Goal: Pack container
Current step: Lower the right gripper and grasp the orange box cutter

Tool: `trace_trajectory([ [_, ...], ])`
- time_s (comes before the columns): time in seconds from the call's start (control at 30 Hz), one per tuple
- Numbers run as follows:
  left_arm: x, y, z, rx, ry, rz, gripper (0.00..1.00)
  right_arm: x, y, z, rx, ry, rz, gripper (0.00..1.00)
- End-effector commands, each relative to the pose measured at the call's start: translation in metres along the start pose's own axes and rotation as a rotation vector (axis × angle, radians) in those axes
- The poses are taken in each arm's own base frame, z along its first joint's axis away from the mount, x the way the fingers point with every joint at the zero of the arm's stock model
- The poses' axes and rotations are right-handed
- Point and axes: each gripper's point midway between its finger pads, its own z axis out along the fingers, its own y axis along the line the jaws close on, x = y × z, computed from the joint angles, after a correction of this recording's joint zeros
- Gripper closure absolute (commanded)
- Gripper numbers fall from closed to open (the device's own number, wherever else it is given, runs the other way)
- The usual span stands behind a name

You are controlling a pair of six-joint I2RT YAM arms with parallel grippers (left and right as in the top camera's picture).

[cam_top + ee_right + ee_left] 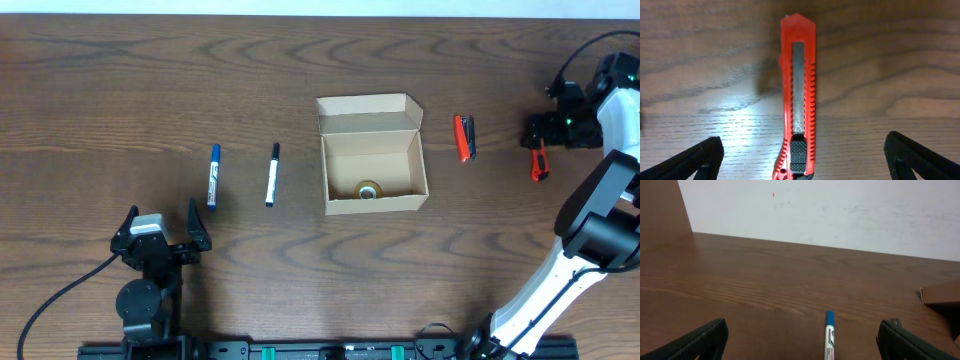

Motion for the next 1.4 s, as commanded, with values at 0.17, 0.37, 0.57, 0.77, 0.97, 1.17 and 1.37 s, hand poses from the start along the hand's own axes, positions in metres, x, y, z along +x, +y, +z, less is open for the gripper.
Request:
trace_trajectory([
  [0.17, 0.017, 0.004, 0.001, -0.019, 0.050, 0.002, 0.05, 0.019, 0.016, 0.022, -0.070, 0.034, 0.015, 0.10],
  [0.37, 0.017, 0.004, 0.001, -0.019, 0.050, 0.002, 0.05, 0.029, 0.020, 0.034, -0.078, 0.054, 0.017, 0.09],
  [0.57, 0.017, 0.004, 0.001, -0.019, 0.050, 0.002, 0.05, 0.029, 0.019, 0.034, -0.077, 0.051, 0.018, 0.15],
  [0.77, 0.017, 0.004, 0.001, -0.019, 0.050, 0.002, 0.05, 0.028, 0.018, 0.034, -0.073, 0.047, 0.017, 0.21],
  [0.97, 0.017, 0.004, 0.001, -0.019, 0.050, 0.002, 0.05, 0.023, 0.016, 0.034, -0.064, 0.028, 0.015, 0.26],
  [1.17, 0.017, 0.004, 0.001, -0.019, 0.050, 0.002, 0.05, 0.021, 0.015, 0.034, -0.059, 0.017, 0.014, 0.40],
  [1.37, 0.017, 0.004, 0.001, -0.019, 0.050, 0.002, 0.05, 0.021, 0.013, 0.035, -0.052, 0.018, 0.014, 0.51],
])
